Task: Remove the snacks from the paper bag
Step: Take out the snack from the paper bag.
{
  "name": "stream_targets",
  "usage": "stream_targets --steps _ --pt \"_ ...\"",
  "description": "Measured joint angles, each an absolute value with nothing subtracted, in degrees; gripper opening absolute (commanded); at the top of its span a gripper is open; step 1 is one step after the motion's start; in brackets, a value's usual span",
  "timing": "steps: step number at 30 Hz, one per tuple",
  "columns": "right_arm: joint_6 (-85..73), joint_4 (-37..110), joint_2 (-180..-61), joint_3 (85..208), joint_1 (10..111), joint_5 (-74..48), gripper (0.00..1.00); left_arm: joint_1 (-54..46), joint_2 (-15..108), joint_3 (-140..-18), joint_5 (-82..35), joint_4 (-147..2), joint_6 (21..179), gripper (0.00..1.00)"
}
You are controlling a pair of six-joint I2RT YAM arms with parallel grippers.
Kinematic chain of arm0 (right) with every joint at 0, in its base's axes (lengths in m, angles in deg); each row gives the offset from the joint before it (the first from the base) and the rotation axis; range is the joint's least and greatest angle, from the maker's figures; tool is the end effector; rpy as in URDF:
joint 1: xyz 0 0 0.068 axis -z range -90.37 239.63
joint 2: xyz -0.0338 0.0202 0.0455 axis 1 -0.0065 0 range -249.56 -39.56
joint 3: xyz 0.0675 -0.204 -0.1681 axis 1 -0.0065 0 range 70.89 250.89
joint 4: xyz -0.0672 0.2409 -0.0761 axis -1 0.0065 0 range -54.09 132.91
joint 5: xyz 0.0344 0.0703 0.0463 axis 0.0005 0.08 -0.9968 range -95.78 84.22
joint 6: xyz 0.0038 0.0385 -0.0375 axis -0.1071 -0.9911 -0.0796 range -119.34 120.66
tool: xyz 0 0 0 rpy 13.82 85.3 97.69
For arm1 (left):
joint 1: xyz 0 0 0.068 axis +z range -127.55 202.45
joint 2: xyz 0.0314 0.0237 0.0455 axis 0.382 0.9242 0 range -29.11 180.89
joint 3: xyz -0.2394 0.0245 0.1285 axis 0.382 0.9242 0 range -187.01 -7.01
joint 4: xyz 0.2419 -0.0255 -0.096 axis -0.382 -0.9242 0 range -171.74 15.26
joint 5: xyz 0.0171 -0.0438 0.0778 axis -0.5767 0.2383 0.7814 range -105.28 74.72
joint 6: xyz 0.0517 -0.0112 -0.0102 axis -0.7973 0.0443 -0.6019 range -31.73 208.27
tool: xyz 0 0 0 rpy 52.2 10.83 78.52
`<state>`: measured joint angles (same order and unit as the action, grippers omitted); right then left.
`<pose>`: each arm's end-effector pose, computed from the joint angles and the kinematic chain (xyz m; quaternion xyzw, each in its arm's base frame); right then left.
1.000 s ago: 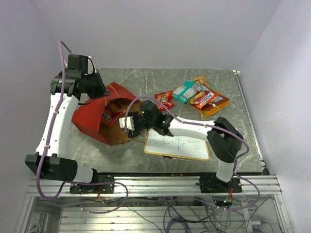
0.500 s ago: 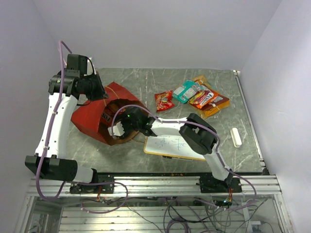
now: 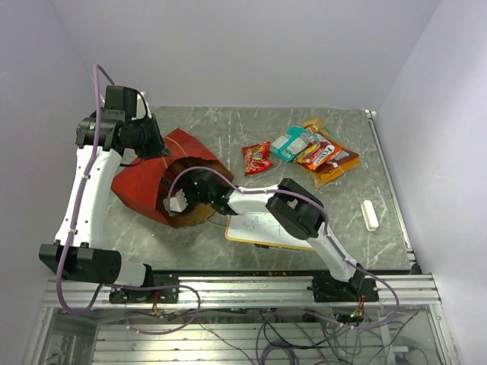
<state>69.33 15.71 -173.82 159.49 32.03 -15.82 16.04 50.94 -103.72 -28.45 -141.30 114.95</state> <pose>0.2718 0.4397 0.1225 -0.7724 0.3389 0.0223 0.5366 0.2594 -0.0373 0.4182 -0.1255 0.9256 -0.2002 0.2958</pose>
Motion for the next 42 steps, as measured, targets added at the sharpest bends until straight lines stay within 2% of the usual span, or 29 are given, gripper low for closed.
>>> stream_targets --steps 3,8,11,24,36,42 --pt "69.3 15.1 -175.5 161.7 32.1 -15.8 0.58 16.0 51.0 -103.7 -28.5 -142.0 114.6 0.07" --pt "69.1 14.5 -177.7 164.0 32.2 -16.4 0.33 16.0 51.3 -103.7 -28.5 -143.2 114.0 0.07" --pt "68.6 14.5 -177.8 164.0 32.3 -16.9 0.23 16.0 51.4 -103.7 -28.5 -143.6 114.0 0.07" --pt "65.0 13.2 -173.9 159.6 32.3 -17.1 0.00 16.2 51.1 -103.2 -28.5 -143.0 114.4 0.07" --pt "54.9 12.0 -161.3 148.0 32.1 -17.4 0.00 19.5 51.2 -103.1 -30.0 -140.3 116.0 0.07" --pt "47.7 13.1 -150.2 141.0 32.1 -18.6 0.00 20.0 51.3 -102.8 -31.9 -137.7 117.6 0.07"
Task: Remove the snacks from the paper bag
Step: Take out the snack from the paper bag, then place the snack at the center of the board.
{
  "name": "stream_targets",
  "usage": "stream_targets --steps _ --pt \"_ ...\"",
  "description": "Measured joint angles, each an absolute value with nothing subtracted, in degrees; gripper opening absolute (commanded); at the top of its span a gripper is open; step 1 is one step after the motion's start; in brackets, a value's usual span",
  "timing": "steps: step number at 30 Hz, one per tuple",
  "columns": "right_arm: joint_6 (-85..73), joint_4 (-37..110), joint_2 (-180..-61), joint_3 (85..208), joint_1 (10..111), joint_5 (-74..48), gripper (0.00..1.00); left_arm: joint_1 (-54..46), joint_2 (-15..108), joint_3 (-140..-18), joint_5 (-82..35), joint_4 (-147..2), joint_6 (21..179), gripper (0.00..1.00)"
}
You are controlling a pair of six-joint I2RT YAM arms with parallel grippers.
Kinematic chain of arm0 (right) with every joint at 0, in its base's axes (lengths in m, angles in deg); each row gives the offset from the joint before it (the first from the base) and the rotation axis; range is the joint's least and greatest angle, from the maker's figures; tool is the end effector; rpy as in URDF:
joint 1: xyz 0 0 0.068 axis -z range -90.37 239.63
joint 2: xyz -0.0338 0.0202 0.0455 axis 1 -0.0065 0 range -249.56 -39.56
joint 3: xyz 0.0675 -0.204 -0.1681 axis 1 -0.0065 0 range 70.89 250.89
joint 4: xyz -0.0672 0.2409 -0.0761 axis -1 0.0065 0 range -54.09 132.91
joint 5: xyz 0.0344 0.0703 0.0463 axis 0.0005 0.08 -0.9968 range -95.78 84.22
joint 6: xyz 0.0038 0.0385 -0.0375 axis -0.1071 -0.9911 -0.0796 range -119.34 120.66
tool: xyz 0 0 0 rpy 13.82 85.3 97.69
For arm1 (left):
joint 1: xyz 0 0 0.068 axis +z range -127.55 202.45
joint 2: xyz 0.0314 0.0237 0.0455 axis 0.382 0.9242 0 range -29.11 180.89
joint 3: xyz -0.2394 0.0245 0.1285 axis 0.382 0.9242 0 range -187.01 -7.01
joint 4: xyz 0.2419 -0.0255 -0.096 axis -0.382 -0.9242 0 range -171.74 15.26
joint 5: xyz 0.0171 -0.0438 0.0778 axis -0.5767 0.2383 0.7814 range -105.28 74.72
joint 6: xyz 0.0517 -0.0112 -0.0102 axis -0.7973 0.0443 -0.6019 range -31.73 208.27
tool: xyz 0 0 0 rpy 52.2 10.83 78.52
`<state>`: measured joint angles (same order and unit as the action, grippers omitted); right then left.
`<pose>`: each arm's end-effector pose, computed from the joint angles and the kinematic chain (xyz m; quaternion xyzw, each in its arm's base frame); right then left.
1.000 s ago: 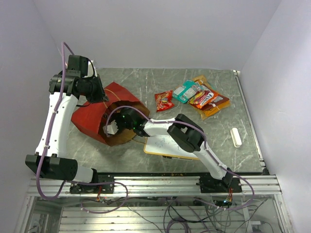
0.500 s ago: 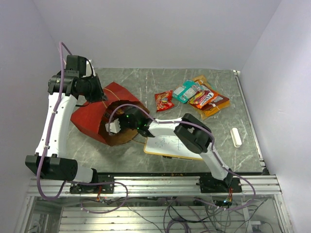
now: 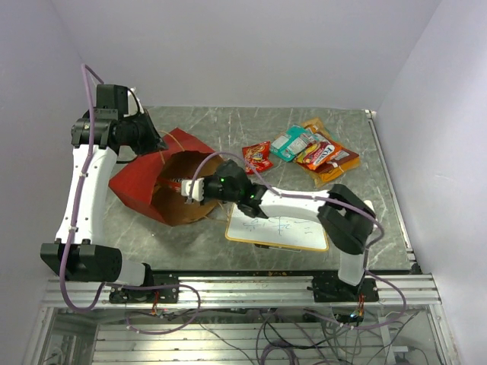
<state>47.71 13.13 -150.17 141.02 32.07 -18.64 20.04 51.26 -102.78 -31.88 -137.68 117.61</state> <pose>0.2304 0.3771 0.2142 -0.6752 0.4384 0.1437 0.5755 0.2685 -0.0215 0.4170 -0.1639 0.9092 -0.2273 0.3078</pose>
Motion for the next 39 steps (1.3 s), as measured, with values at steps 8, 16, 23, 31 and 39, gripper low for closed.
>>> stream_targets --steps 8,16,23,31,39 --pt "37.6 16.1 -136.8 136.1 32.1 -19.7 0.00 20.1 51.0 -98.5 -33.9 -134.2 120.0 0.07" --pt "30.7 23.4 -123.2 131.0 32.1 -18.6 0.00 20.1 51.1 -97.6 -34.0 -132.8 121.3 0.07" --pt "27.9 29.7 -109.9 126.4 34.1 -13.0 0.00 20.1 51.7 -97.4 -33.9 -132.8 122.3 0.07" --pt "12.6 33.6 -107.2 128.0 50.2 -6.3 0.00 20.2 51.7 -97.3 -33.5 -132.8 122.7 0.07" --pt "-11.9 35.2 -120.6 140.0 65.7 -2.5 0.00 20.2 51.7 -97.4 -33.5 -133.3 122.7 0.07"
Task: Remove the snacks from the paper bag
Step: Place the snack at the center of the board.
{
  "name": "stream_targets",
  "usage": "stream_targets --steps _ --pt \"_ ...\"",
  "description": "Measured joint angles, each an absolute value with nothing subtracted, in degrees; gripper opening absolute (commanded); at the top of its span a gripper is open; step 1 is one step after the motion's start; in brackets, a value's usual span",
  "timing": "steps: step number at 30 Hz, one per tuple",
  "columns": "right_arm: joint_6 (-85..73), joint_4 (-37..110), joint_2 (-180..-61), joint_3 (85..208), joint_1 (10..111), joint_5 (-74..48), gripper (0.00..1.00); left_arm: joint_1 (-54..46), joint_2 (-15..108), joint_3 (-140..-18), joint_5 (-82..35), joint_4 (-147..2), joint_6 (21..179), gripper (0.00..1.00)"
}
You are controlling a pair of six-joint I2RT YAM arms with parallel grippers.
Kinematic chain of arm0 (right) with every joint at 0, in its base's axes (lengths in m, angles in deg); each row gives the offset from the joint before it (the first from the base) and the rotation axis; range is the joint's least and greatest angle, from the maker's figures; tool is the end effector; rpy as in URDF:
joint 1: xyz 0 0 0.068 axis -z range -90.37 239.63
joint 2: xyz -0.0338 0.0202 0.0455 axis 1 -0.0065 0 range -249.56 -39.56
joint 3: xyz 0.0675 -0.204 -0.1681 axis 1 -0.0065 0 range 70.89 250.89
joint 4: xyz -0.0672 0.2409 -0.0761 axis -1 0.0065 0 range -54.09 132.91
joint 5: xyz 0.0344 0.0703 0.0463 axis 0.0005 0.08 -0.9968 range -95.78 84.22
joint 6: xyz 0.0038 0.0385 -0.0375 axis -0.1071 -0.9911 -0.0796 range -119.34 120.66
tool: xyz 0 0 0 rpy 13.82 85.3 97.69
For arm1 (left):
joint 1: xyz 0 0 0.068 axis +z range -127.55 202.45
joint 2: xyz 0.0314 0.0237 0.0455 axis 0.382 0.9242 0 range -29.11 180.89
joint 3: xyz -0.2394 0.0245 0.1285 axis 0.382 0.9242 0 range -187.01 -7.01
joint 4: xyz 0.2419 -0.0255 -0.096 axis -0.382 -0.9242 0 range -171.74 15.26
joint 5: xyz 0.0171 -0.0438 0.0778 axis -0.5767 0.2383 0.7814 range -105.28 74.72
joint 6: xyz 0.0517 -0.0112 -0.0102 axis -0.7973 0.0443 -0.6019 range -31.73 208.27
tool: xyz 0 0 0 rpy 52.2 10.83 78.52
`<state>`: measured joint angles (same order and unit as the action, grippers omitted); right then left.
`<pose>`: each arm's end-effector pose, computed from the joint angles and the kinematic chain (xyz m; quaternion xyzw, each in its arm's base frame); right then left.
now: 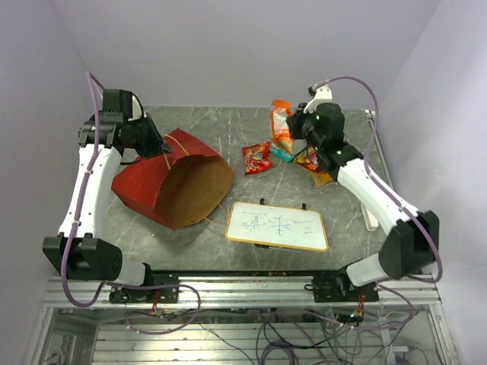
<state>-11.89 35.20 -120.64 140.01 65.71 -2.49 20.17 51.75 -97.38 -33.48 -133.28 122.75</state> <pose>0.3104 0.1354 0.3610 -0.0584 0.7707 0.1773 0.6093 0.2799 -0.0223 0.3924 -0.2033 0.9041 -0.2495 0.2812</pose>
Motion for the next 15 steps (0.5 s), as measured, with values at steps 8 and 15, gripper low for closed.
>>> stream_targets --steps 8,15 --pt "-36.6 39.7 -133.9 148.3 77.5 -5.6 0.00 20.2 51.7 -97.6 -33.4 -133.9 122.7 0.07" --pt "-47.3 43.1 -136.1 144.3 88.8 -10.8 0.00 20.3 51.7 -97.6 -33.4 -134.6 122.3 0.07"
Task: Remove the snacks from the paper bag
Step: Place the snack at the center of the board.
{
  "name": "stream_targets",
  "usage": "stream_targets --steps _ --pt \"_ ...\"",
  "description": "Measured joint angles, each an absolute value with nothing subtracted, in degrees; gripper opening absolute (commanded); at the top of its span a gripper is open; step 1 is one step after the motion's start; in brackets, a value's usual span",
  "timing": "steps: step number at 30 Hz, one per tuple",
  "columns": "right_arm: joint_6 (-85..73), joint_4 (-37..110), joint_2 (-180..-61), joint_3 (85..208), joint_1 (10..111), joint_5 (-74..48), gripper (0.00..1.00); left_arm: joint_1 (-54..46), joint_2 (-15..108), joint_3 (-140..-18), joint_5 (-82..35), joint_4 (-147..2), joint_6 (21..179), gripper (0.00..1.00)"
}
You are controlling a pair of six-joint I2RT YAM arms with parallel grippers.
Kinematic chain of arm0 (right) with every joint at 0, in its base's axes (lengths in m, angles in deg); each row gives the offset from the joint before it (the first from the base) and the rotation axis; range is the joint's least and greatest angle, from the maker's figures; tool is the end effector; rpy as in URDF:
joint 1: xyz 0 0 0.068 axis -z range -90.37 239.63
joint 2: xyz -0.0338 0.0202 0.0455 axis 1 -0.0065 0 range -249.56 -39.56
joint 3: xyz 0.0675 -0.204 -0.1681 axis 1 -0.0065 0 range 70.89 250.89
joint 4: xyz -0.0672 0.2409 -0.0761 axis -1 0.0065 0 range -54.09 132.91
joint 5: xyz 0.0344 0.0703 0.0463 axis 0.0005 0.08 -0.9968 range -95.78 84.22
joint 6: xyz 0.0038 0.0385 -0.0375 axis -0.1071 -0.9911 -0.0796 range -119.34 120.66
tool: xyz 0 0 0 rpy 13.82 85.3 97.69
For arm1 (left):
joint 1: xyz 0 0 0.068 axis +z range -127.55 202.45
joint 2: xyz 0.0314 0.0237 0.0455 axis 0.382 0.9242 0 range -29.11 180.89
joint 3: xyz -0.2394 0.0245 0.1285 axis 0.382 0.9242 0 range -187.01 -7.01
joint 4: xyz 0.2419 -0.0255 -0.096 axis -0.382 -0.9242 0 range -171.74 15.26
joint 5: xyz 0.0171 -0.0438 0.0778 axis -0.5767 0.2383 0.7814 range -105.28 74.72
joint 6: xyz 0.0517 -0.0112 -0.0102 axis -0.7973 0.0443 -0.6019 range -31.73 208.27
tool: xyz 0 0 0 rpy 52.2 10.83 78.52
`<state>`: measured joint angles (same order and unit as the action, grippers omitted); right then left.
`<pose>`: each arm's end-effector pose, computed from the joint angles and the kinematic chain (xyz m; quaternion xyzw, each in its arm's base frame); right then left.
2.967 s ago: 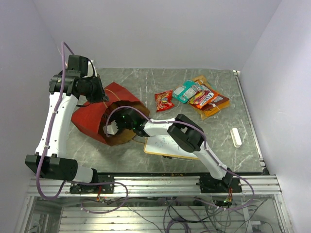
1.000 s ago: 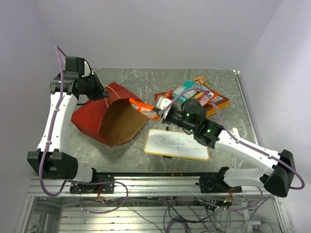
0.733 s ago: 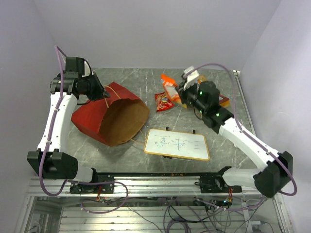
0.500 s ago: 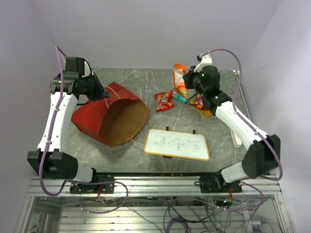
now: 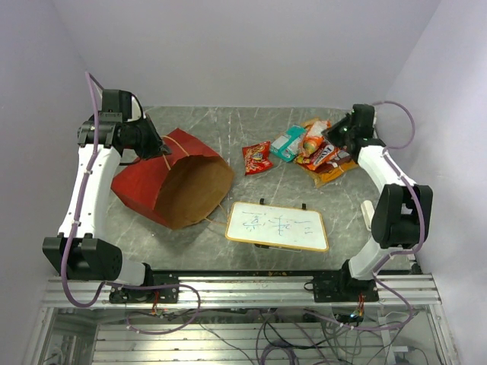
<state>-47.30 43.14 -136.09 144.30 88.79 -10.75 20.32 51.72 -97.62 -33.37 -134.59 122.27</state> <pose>0.3933 0.0088 0.2796 0.3267 0.8031 0.2395 0.4370 0.2779 -0.0214 0.3922 -0.2032 0.9073 -0.2449 0.2747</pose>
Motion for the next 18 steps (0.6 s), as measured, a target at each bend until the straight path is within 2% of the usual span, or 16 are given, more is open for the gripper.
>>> stream_targets --steps 2,3,7,10,13,18 --pt "-48.3 44.1 -136.0 142.3 91.6 -11.9 0.00 20.5 51.7 -97.7 -33.4 -134.6 122.1 0.07" --pt "-48.5 44.3 -135.7 140.6 92.8 -12.3 0.05 20.5 51.7 -97.8 -33.3 -134.6 122.1 0.07" --pt "-48.0 47.6 -134.3 136.7 96.6 -12.5 0.37 20.5 51.7 -98.3 -33.4 -134.6 122.1 0.07" --pt "-45.4 50.7 -132.3 136.6 97.9 -10.6 0.53 20.5 52.0 -98.4 -33.5 -134.6 122.1 0.07" --pt "-41.6 53.2 -129.1 136.9 98.3 -8.6 0.59 20.5 52.6 -98.5 -33.5 -134.6 122.1 0.07" --pt "-35.2 54.6 -126.4 140.7 97.5 -8.7 0.60 20.5 53.3 -98.5 -33.5 -134.6 121.7 0.07"
